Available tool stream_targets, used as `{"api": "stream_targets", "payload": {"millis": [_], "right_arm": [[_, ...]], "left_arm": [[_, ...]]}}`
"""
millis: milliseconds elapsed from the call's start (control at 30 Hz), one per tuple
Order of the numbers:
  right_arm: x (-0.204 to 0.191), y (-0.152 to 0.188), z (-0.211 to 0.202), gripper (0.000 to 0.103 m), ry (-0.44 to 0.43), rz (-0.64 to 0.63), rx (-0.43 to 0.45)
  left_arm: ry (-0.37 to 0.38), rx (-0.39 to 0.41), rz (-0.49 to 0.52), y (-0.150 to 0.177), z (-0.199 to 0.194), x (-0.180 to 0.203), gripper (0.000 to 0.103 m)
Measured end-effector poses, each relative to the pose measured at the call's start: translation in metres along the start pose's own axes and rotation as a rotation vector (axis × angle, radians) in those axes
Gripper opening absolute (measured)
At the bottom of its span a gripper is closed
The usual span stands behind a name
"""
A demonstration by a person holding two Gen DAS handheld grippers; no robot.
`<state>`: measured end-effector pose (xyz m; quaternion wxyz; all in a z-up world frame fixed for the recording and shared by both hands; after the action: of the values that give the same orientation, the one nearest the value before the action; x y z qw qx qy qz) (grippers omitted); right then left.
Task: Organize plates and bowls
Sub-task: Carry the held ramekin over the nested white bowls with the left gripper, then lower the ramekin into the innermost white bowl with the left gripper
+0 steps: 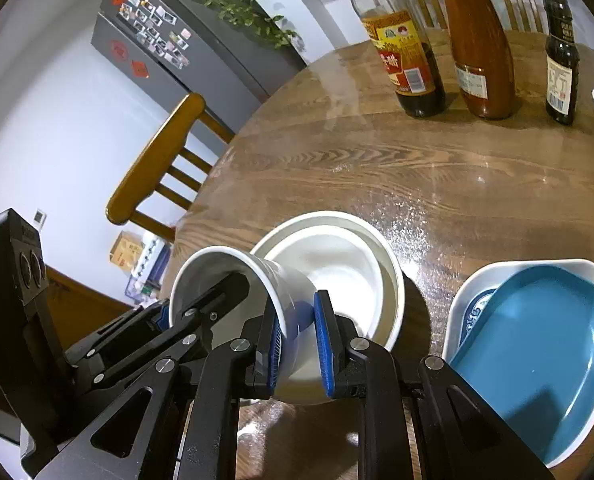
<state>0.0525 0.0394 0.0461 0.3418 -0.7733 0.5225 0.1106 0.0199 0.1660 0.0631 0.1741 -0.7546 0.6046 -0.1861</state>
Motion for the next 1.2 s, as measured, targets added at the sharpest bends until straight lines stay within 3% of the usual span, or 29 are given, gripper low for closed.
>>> {"api": "stream_targets", "payload": {"millis": [1200], "right_arm": [[0.02,-0.006,0.023,0.02,0.05,0.077,-0.076]], "left_arm": [[0.046,-0.125,0.034,-0.004,0.035,-0.003,0.013]]}}
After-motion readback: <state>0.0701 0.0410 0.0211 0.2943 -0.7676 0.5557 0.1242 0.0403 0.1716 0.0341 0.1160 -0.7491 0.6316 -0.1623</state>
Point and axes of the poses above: each gripper's, at about its wrist camera, not at the fingertips, and z roughly the way its jaws point, x to its right, y to its underside, the point moved 1 cm from there along z, roughly the way its jaws point, and after that the axes turned 8 degrees about -x, right-handed, at the moved point
